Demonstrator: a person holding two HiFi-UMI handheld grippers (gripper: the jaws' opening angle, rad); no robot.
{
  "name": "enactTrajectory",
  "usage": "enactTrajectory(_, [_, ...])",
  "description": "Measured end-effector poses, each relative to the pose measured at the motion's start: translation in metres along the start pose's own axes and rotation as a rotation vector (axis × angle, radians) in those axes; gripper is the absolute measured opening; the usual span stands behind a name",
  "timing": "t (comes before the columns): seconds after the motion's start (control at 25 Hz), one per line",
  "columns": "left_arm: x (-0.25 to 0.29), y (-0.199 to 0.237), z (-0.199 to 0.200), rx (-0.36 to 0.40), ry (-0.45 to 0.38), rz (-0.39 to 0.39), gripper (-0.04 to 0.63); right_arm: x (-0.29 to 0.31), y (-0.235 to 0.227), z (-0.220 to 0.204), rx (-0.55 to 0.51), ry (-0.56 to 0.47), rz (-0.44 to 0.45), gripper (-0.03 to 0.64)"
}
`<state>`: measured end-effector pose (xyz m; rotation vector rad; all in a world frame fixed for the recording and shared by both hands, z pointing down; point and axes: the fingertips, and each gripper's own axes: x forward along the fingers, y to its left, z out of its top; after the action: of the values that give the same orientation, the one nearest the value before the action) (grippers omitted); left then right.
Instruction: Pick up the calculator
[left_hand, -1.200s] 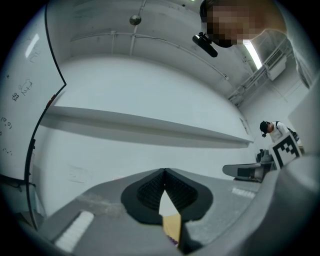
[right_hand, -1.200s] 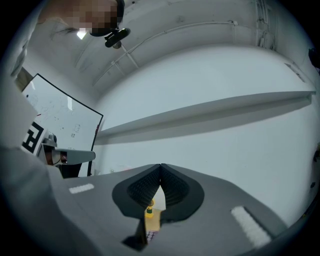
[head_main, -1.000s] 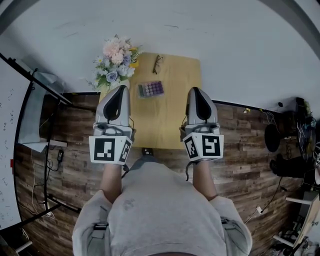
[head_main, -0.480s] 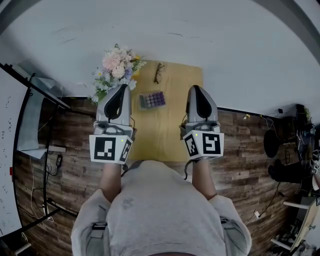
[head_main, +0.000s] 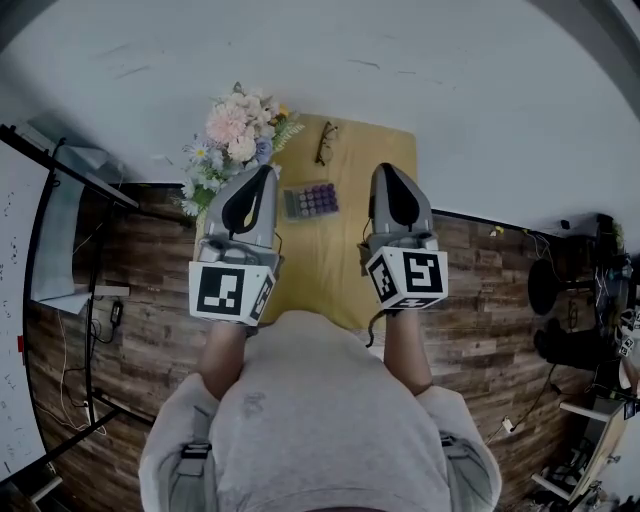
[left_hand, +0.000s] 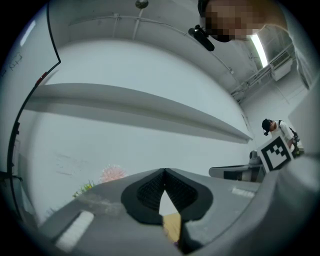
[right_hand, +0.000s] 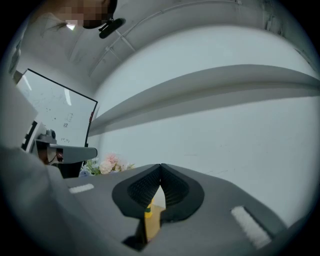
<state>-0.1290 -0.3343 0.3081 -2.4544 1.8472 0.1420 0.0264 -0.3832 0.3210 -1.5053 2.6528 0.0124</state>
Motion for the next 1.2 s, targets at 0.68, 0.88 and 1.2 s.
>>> enactTrajectory(0.68, [0.012,-0.010,-0.165,-0.167,0.416,-0.023,0.005,0.027,0.000,-0.127,0.088,0.353,0.067,0.003])
enactTrajectory(0.88, [0.007,-0.002,-0.221,-0.242,0.568,0.016,0.006,0.030,0.000,-0.157,0.106,0.448,0.079,0.003])
enactTrajectory(1.2, [0.007,-0.001,-0.288,-0.364,0.752,0.038,0.103,0.036,-0.003,-0.211,0.166,0.614,0.102,0.005])
